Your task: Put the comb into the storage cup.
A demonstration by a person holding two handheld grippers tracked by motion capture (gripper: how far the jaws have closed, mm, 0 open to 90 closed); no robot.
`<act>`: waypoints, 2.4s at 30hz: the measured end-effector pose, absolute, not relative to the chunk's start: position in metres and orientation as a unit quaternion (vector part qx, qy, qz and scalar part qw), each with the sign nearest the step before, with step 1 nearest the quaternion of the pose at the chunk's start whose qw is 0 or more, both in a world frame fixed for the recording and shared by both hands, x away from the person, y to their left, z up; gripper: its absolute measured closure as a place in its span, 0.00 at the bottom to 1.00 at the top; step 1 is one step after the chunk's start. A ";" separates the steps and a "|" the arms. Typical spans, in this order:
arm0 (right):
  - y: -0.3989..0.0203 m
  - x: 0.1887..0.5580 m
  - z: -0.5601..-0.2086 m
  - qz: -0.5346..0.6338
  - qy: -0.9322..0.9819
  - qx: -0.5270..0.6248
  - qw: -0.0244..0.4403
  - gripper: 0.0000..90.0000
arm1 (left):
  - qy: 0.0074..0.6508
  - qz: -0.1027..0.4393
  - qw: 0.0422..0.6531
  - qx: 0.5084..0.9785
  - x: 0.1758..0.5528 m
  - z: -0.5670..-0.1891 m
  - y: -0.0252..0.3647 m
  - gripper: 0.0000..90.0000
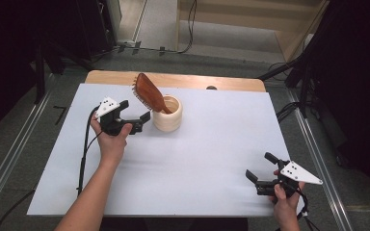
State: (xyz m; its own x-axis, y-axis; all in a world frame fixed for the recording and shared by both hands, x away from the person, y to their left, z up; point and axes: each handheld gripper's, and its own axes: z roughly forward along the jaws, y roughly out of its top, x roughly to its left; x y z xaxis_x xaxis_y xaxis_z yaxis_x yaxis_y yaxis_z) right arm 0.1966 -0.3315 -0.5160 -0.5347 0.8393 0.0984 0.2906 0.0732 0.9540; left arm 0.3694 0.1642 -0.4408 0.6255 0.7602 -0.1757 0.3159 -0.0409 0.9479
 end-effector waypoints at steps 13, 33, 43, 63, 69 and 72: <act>-0.331 0.196 -0.516 0.542 0.689 0.410 0.253 0.00 | 0.384 0.198 0.576 0.694 0.345 -0.451 0.178 0.00; -0.330 0.197 -0.516 0.539 0.689 0.410 0.256 0.00 | 0.379 0.212 0.574 0.694 0.303 -0.462 0.198 0.00; -0.330 0.196 -0.516 0.538 0.689 0.413 0.256 0.00 | 0.376 0.222 0.568 0.697 0.285 -0.464 0.207 0.00; -0.330 0.196 -0.516 0.536 0.689 0.413 0.259 0.00 | 0.364 0.246 0.547 0.712 0.256 -0.466 0.226 0.00; -0.330 0.196 -0.516 0.535 0.689 0.414 0.259 0.00 | 0.368 0.251 0.539 0.714 0.248 -0.469 0.237 0.00; -0.330 0.196 -0.516 0.535 0.689 0.415 0.259 0.00 | 0.370 0.255 0.534 0.717 0.245 -0.470 0.243 0.00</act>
State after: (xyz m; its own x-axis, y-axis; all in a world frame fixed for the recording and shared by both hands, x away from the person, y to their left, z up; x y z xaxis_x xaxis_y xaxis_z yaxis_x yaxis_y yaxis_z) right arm 0.1961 -0.3297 -0.5161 -0.5217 0.8486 0.0880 0.2944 0.0822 0.9521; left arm 0.2447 0.2432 -0.4703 0.5967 0.8019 -0.0296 0.2578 -0.1566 0.9534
